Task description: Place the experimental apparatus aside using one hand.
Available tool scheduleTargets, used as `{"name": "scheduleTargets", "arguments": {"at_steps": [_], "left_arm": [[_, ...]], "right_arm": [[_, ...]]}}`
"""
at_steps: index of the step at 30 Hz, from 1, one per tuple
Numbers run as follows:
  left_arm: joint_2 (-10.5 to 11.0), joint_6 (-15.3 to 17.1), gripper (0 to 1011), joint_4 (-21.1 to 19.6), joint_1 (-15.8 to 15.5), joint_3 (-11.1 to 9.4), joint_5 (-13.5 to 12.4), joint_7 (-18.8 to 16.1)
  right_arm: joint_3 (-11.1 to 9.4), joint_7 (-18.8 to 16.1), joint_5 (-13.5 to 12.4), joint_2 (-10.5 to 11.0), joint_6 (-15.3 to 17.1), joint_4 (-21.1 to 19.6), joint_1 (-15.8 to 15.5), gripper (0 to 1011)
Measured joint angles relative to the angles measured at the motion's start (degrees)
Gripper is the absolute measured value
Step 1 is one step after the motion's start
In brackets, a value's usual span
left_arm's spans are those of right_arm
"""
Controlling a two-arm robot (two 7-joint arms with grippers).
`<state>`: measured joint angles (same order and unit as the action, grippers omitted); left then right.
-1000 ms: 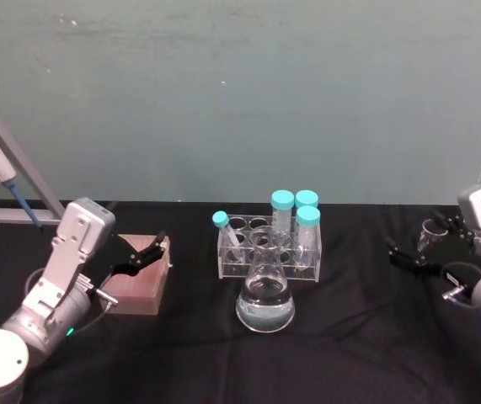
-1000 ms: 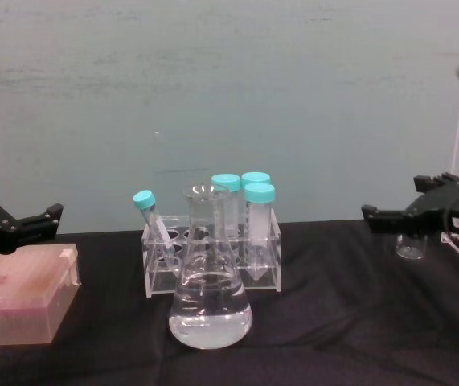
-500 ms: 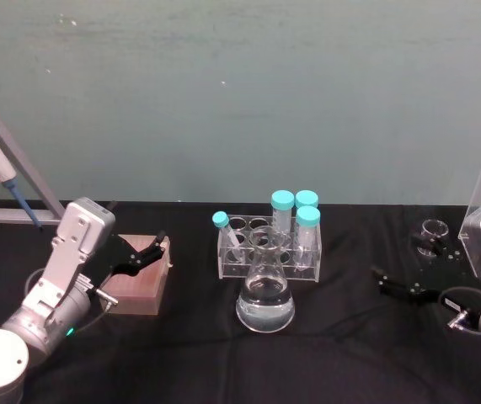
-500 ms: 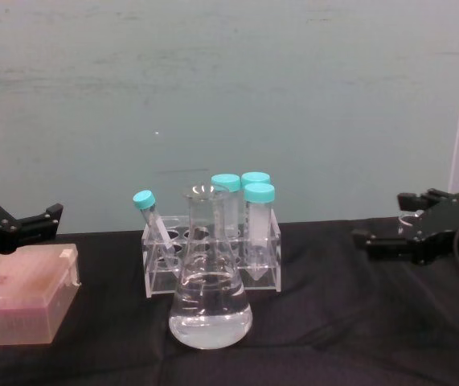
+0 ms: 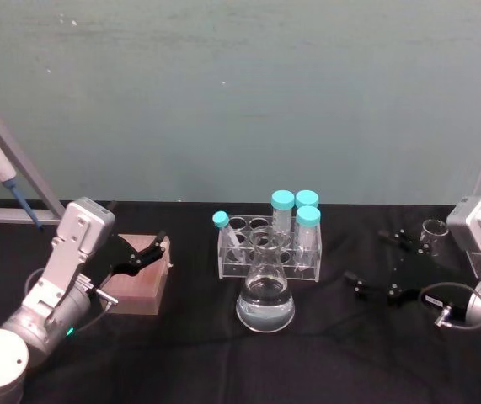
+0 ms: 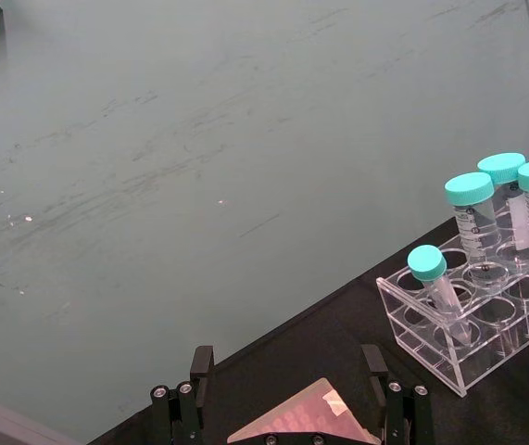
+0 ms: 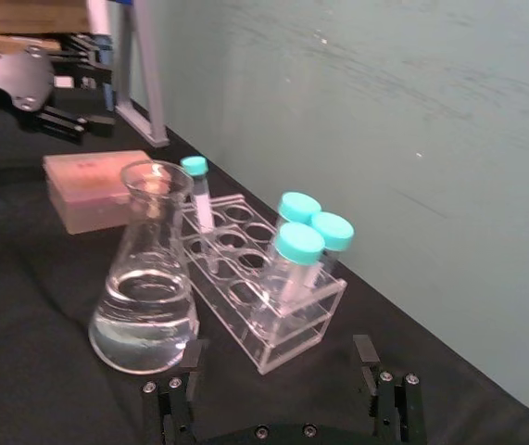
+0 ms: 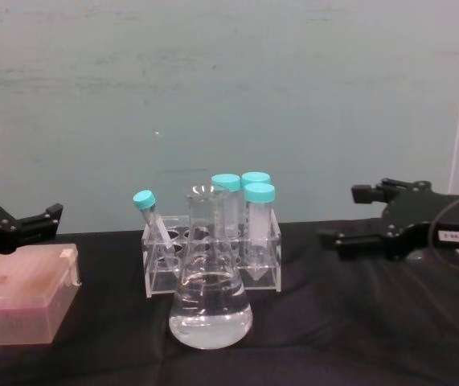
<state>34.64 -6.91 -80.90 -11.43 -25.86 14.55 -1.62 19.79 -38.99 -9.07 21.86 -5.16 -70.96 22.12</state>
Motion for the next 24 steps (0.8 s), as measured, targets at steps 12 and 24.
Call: {"name": "scheduleTargets", "arguments": {"at_steps": [12, 24], "left_arm": [[0.0, 0.0, 1000, 0.0, 0.0, 0.0, 0.0, 0.0], [0.0, 0.0, 1000, 0.0, 0.0, 0.0, 0.0, 0.0]], "right_arm": [[3.47, -4.82, -2.82, -1.44, -0.96, 4.73, 5.14, 1003], [6.97, -8.14, -4.69, -3.71, -1.59, 10.59, 9.75, 1003]]}}
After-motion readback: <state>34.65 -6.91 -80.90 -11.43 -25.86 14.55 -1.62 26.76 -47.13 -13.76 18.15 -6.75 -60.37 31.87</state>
